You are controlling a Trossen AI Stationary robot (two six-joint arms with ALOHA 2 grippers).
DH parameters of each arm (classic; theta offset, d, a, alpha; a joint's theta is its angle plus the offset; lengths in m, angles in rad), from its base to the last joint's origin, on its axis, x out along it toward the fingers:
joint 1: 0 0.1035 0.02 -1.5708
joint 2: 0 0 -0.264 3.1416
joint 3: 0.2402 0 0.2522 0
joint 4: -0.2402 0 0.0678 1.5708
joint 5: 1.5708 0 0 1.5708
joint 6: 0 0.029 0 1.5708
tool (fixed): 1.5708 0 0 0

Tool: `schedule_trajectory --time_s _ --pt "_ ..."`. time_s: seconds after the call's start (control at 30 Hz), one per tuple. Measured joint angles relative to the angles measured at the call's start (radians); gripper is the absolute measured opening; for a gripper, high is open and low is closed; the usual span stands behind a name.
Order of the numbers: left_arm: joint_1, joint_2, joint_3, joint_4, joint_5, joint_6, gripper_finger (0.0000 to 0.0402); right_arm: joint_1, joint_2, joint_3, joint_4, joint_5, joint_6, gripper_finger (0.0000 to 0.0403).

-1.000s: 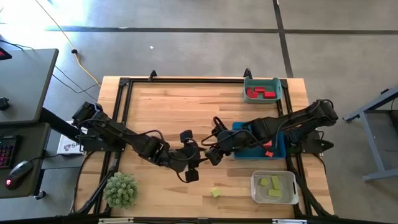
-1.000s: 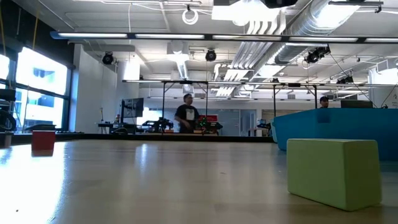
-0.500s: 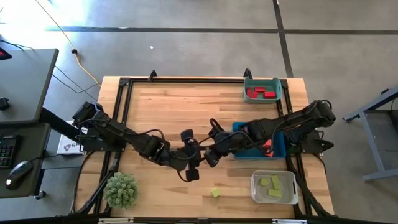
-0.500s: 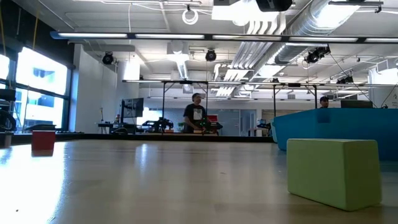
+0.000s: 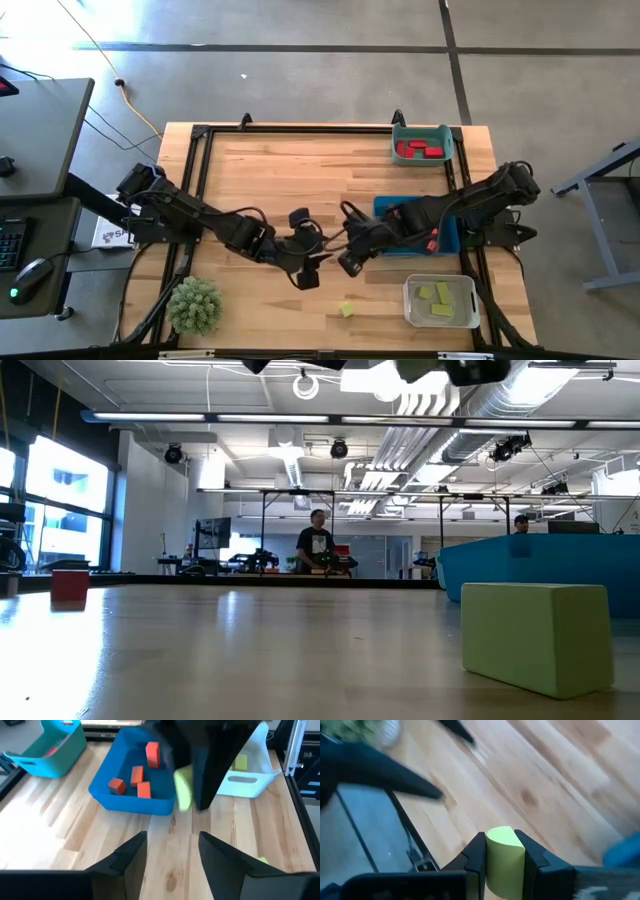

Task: Sort & place blocks by color
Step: Put the green wooden block into the white bin

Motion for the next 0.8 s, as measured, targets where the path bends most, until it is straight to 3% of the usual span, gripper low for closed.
schedule_trajectory --time_s 0.3,0.8 --pt "0.016 0.0 0.0 -0.081 0.002 -0.057 0.0216 0.153 0.0 0.0 -0.237 0.043 0.178 0.0049" --pt "0.093 0.0 0.0 -0.408 0.063 -0.309 0.0216 0.484 0.0 0.0 -0.629 0.086 0.723 0.0051"
